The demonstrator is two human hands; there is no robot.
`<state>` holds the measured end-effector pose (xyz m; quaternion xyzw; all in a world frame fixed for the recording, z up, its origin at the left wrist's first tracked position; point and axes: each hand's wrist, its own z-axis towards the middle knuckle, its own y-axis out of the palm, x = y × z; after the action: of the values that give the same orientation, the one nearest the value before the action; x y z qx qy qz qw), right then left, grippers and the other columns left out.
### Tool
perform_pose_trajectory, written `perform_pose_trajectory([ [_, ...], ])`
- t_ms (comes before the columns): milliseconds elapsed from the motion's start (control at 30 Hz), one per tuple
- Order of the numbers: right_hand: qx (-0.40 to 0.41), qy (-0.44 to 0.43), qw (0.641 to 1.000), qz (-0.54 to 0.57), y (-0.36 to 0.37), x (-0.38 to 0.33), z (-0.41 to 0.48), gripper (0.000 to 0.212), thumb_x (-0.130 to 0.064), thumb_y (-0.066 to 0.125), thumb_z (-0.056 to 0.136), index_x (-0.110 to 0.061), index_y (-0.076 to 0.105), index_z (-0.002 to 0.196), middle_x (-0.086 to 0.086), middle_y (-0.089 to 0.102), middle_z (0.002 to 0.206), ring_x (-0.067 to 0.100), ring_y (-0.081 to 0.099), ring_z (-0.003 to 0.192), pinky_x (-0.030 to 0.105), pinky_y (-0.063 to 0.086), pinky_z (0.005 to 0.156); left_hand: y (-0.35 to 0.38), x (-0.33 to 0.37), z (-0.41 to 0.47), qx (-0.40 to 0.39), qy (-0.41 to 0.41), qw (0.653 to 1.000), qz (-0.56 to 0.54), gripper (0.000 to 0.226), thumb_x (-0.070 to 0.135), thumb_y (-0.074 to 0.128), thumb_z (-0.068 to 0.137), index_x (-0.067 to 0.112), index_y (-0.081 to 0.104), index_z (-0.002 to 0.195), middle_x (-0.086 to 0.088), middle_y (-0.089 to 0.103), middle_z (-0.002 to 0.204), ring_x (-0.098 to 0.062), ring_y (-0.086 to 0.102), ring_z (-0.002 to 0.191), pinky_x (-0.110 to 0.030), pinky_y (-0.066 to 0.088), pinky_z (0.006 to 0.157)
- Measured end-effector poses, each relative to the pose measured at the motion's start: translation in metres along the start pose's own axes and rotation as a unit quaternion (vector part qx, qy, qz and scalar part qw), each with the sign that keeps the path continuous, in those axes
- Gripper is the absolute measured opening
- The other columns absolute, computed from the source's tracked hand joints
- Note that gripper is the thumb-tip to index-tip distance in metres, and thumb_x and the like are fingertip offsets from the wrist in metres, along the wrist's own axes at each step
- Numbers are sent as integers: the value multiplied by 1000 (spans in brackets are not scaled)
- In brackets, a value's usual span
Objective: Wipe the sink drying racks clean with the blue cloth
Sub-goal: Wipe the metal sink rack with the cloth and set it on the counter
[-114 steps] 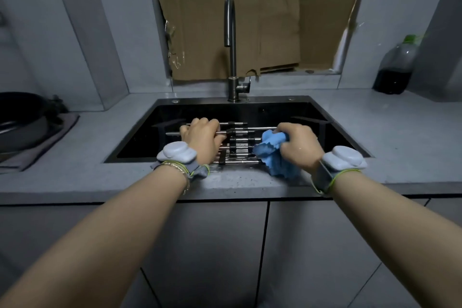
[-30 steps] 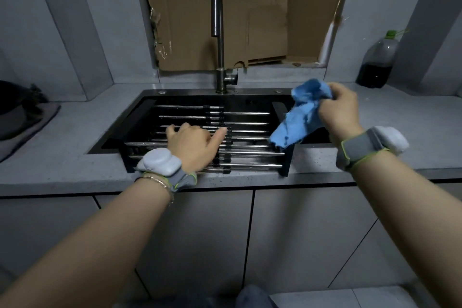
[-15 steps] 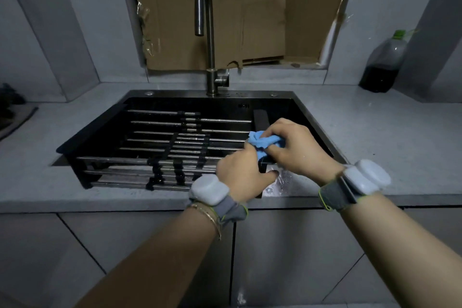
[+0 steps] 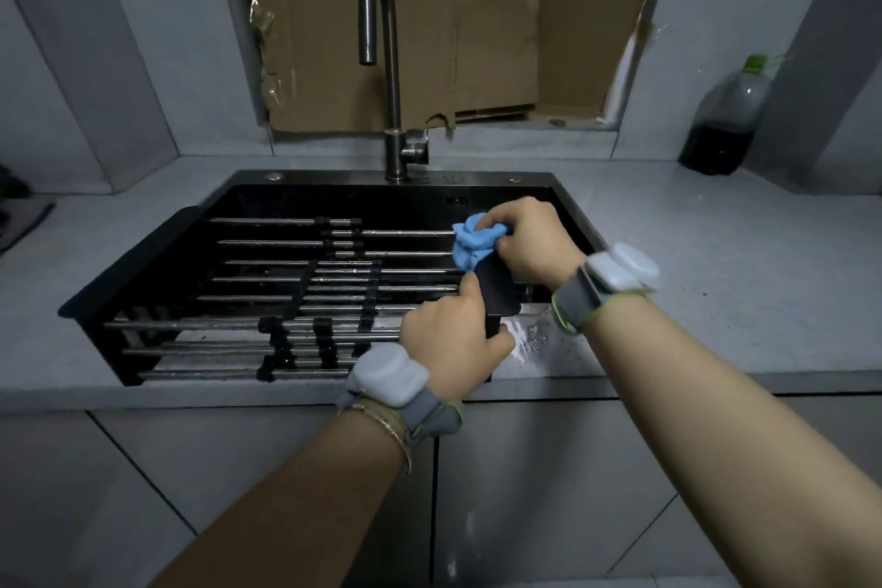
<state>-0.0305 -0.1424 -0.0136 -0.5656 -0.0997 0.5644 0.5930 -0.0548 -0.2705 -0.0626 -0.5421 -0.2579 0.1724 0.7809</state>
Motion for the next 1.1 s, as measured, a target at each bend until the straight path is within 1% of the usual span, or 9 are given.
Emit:
perform_pose_trajectory([
  [200, 53, -9, 997, 52, -9, -14, -83, 36, 14, 50, 69, -4, 74, 89, 9, 70, 90, 12, 57, 78, 5, 39, 60, -4, 2, -2, -22, 5, 1000, -15, 39, 43, 49, 88, 14, 53, 114, -8, 65, 108, -31, 60, 101, -30, 33, 70],
  [333, 66, -11, 997, 45, -6, -24, -96, 11, -3, 64, 73, -9, 71, 79, -2, 64, 76, 12, 55, 74, 11, 37, 62, -7, -1, -3, -33, 25, 998, -45, 29, 37, 47, 89, 18, 58, 108, -7, 66, 105, -32, 61, 99, -27, 34, 69],
  [400, 61, -18, 998, 22, -3, -22, -86, 5, -10, 67, 74, -10, 69, 79, 1, 66, 81, 17, 55, 78, 18, 36, 64, -6, -3, -2, -29, 26, 998, -44, 33, 40, 48, 89, 16, 56, 110, -9, 66, 107, -32, 60, 101, -29, 34, 70],
  [467, 50, -3, 998, 26, -1, -14, -67, 11, -7, 65, 77, -10, 71, 85, 5, 69, 87, 17, 59, 80, 20, 41, 68, -4, -2, -2, -20, 28, 999, -29, 41, 46, 49, 89, 12, 51, 113, -10, 65, 109, -33, 60, 102, -31, 33, 70],
  [600, 36, 23, 999, -7, 9, -3, -11, 23, -2, 59, 81, -7, 71, 100, 10, 70, 101, 19, 62, 94, 12, 37, 71, 3, -5, 0, 7, 35, 999, -22, 50, 48, 45, 91, 11, 39, 124, -10, 65, 107, -32, 61, 98, -32, 31, 66],
  [667, 27, 26, 999, -35, 12, 1, 13, 27, 0, 56, 82, -7, 70, 104, 12, 68, 107, 23, 61, 102, 13, 35, 75, 4, -5, -1, 7, 43, 999, -11, 57, 52, 44, 91, 11, 35, 131, -9, 66, 105, -33, 61, 97, -31, 30, 64],
  [833, -11, 46, 997, -68, 25, 9, 55, 40, 2, 45, 84, -13, 65, 116, 13, 61, 122, 27, 53, 116, 22, 36, 93, 7, -4, -1, 17, 40, 999, -6, 50, 47, 42, 92, 11, 36, 126, -8, 66, 103, -32, 62, 95, -31, 28, 64],
  [1000, -23, 40, 998, -48, 23, 8, 48, 42, 7, 44, 82, -11, 68, 111, 14, 61, 122, 26, 54, 116, 18, 36, 91, 7, -2, -2, 15, 30, 999, 1, 44, 46, 43, 92, 12, 39, 119, -9, 67, 103, -32, 62, 97, -32, 27, 64],
  [1100, 2, 37, 999, -24, 15, 2, 18, 40, 9, 42, 82, -7, 70, 105, 13, 63, 118, 24, 58, 106, 15, 38, 80, 7, -3, -2, 30, 30, 999, -4, 40, 47, 44, 92, 12, 43, 112, -10, 66, 104, -32, 61, 98, -32, 28, 65],
])
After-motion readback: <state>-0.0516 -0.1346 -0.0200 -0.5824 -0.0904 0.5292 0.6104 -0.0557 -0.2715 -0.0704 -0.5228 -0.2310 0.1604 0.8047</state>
